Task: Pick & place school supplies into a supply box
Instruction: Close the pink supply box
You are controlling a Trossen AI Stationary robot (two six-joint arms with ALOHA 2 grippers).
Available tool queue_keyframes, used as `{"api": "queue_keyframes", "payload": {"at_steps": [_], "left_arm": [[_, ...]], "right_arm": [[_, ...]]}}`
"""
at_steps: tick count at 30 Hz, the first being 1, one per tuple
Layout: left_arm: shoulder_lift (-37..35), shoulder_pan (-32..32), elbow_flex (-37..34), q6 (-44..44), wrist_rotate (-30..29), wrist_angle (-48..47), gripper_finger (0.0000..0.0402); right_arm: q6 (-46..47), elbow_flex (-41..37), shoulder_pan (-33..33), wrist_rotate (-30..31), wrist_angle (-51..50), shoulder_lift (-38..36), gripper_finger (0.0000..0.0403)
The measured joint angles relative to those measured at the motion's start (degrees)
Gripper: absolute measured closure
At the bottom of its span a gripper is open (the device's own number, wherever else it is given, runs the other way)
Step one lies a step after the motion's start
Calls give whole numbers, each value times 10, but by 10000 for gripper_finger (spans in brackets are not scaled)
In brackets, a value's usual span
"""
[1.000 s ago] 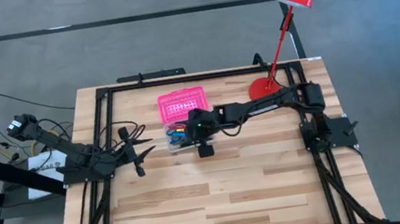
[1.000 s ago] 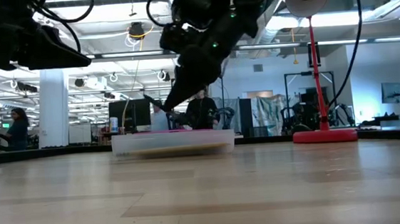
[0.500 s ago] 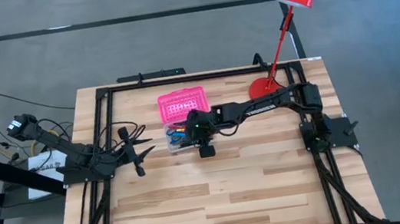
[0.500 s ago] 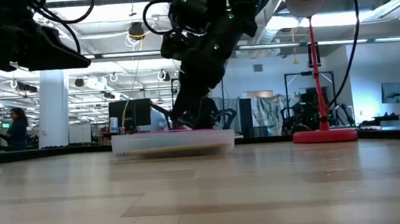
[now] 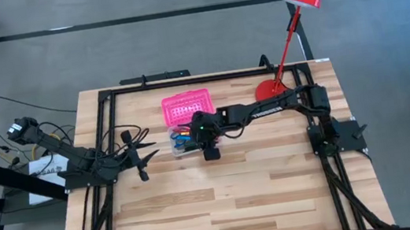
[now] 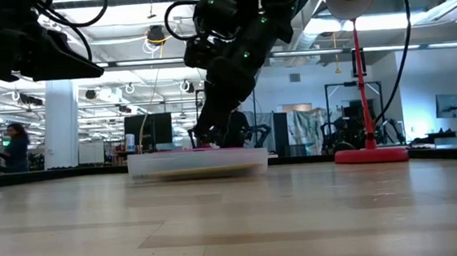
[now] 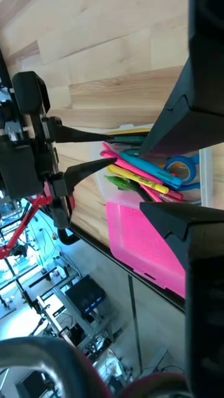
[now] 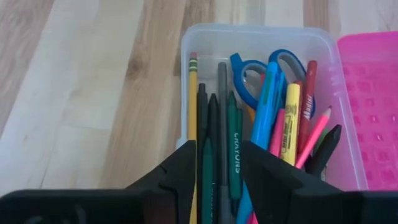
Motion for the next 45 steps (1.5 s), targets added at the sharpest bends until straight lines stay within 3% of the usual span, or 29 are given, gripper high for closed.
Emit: {"api": "queue_keyframes", "payload": {"at_steps": [11, 21, 45], "left_arm": [[0, 0, 0, 0, 0, 0, 283], [0, 0, 0, 0, 1, 0, 283], [0, 0, 0, -2, 0, -4, 283]], "right_arm": [[1, 0, 1, 0, 13, 0, 321], [-33, 1, 4, 17, 48, 47, 398], [-15, -8, 16, 14, 21, 47, 402]]}}
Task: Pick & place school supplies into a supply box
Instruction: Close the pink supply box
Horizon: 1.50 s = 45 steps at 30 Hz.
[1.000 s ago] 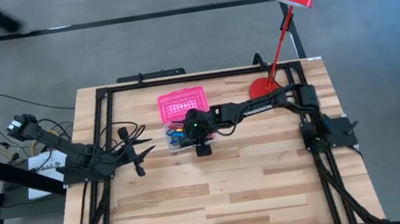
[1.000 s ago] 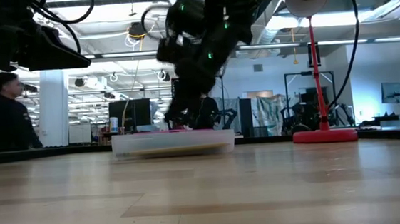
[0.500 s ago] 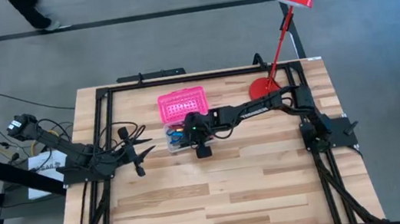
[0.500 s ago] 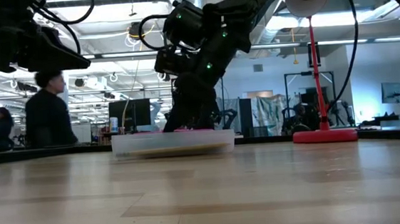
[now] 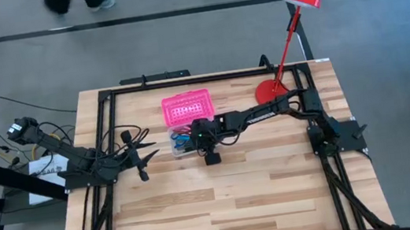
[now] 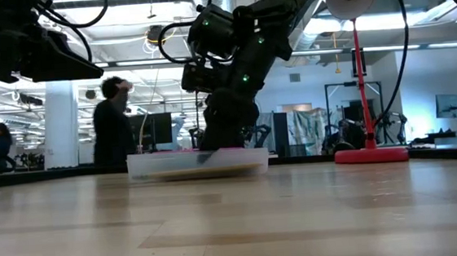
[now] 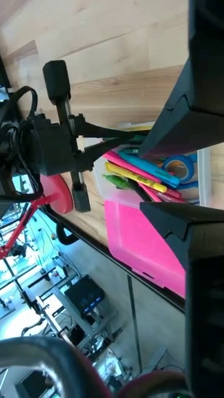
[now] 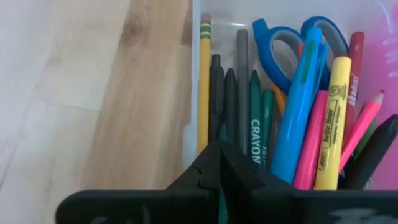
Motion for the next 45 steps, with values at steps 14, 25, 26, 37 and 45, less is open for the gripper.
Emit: {"api": "queue_keyframes", "payload": {"at_steps": [14, 25, 26, 37, 45], "left_arm": [[0, 0, 0, -34, -115, -33, 283], [0, 46, 0, -98, -122, -37, 283], [0, 52, 0, -107, -118, -38, 283], [11, 131, -19, -130, -30, -17, 283], [26, 181, -26, -122, 33, 19, 283]], "right_arm": [[-6, 0, 22, -27, -11, 0, 403], [-15, 0, 45, -30, -23, 0, 403], [-15, 0, 47, -30, -24, 0, 403], [-15, 0, 91, -32, -33, 0, 403], [-15, 0, 132, -31, -46, 0, 403]]}}
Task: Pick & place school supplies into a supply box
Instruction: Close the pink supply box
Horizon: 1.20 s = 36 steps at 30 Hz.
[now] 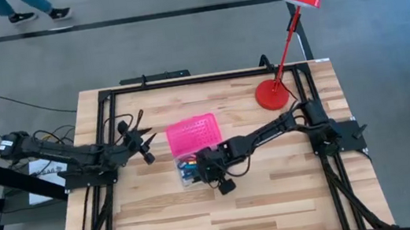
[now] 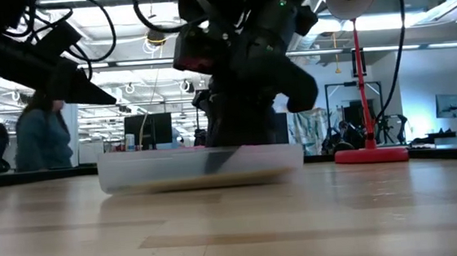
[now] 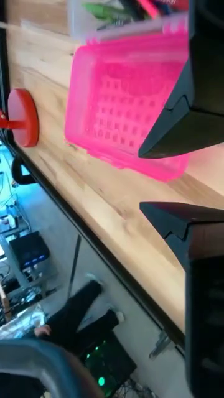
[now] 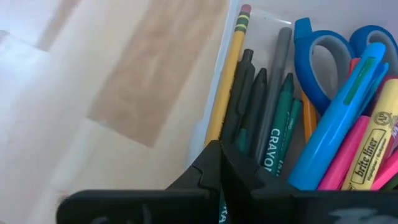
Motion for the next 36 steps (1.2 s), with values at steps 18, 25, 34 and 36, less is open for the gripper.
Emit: {"api": "queue_keyframes", "payload": {"at_steps": [18, 25, 34, 36], "left_arm": [[166, 90, 0, 40, 61, 151, 283], [241, 146, 0, 74, 132, 224, 283], [318, 213, 0, 120, 261, 320, 283], [327, 225, 0, 125, 271, 325, 283]], "right_arm": [[32, 0, 59, 2, -5, 0, 403], [50, 0, 78, 2, -6, 0, 403], [51, 0, 95, 74, -8, 0, 403], [51, 0, 94, 79, -10, 0, 403]]}}
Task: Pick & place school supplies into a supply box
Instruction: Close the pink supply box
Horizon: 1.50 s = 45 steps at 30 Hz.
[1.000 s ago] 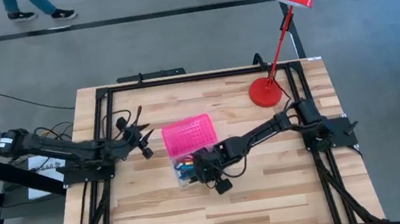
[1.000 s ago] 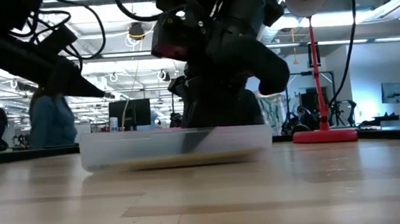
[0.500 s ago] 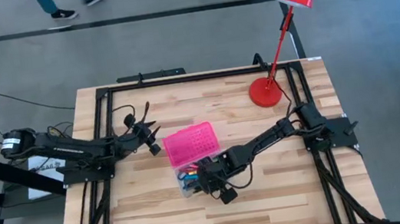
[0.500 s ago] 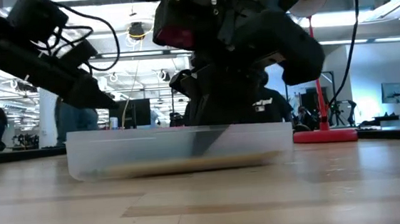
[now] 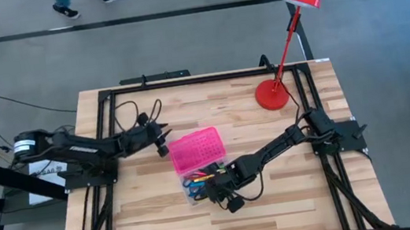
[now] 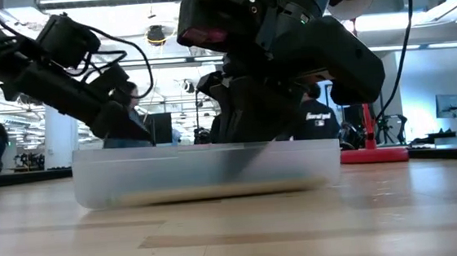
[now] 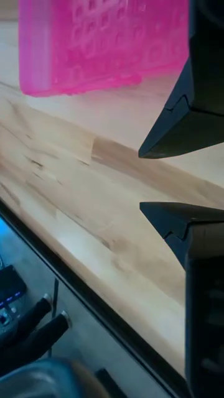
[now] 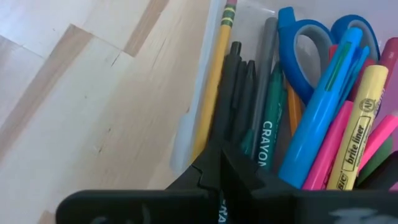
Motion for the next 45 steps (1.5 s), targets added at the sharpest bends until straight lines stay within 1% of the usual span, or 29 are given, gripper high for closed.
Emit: {"api": "queue_keyframes", "payload": {"at_steps": [5, 12, 24, 26, 32, 37, 42, 45], "left_arm": [[13, 32, 0, 4, 33, 6, 283], [15, 68, 0, 4, 123, 0, 283], [69, 107, 0, 10, 211, 8, 283], [76, 110, 0, 12, 222, 8, 283], [90, 116, 0, 17, 239, 10, 283], [93, 115, 1, 20, 240, 10, 283], [93, 115, 1, 21, 245, 10, 283], [93, 115, 1, 23, 247, 10, 283]], "right_arm": [[9, 0, 0, 0, -4, 0, 403], [10, 0, 3, 4, -5, 0, 403], [20, 0, 3, 4, -8, 0, 403], [20, 0, 3, 7, -9, 0, 403], [20, 0, 10, 42, -11, 0, 403], [20, 0, 14, 64, -12, 0, 403], [20, 0, 19, 105, -12, 0, 403], [20, 0, 23, 109, -10, -6, 403]]}}
